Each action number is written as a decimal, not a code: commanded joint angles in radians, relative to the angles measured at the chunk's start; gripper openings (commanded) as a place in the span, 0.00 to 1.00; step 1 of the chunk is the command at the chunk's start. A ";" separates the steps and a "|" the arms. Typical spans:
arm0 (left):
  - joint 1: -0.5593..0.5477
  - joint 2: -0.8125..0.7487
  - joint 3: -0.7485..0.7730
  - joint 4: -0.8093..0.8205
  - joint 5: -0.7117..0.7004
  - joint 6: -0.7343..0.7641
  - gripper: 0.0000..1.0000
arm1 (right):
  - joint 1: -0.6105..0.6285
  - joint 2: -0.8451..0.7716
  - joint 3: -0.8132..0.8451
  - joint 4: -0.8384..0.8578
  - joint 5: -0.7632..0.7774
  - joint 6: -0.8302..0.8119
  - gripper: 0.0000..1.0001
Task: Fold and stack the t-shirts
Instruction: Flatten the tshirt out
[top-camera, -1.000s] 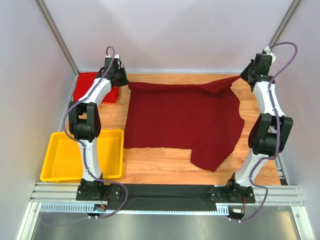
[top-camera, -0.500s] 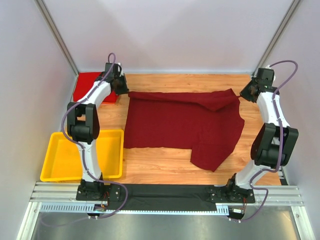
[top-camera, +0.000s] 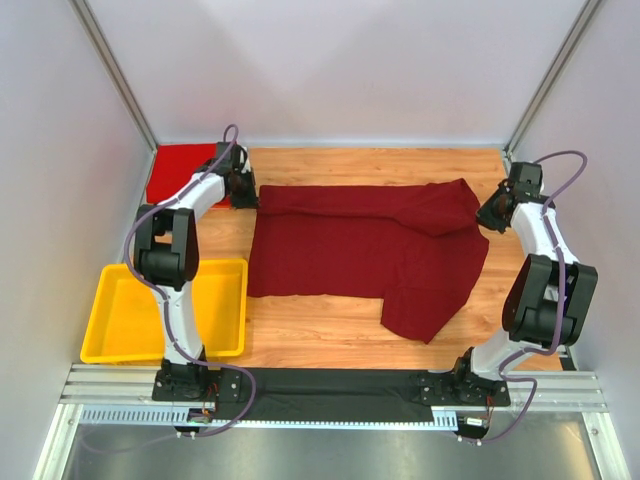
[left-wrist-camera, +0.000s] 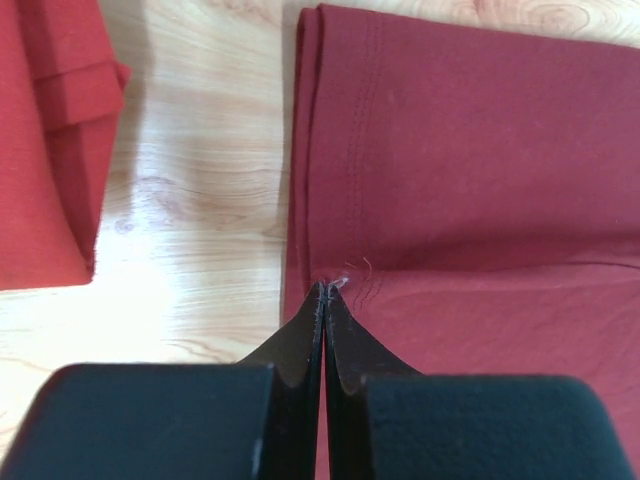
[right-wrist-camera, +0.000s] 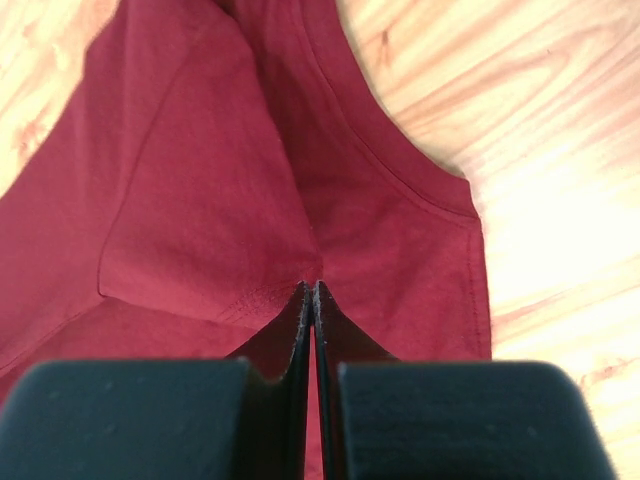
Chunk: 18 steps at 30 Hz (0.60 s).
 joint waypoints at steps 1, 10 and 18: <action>-0.013 -0.012 0.028 -0.003 -0.021 0.031 0.00 | -0.006 -0.026 -0.011 0.032 -0.016 0.010 0.00; -0.033 0.011 0.041 -0.020 -0.107 0.053 0.00 | -0.006 -0.021 -0.040 0.032 -0.046 0.003 0.00; -0.043 0.025 0.051 -0.069 -0.155 0.034 0.00 | -0.006 -0.044 -0.089 0.023 -0.063 0.010 0.00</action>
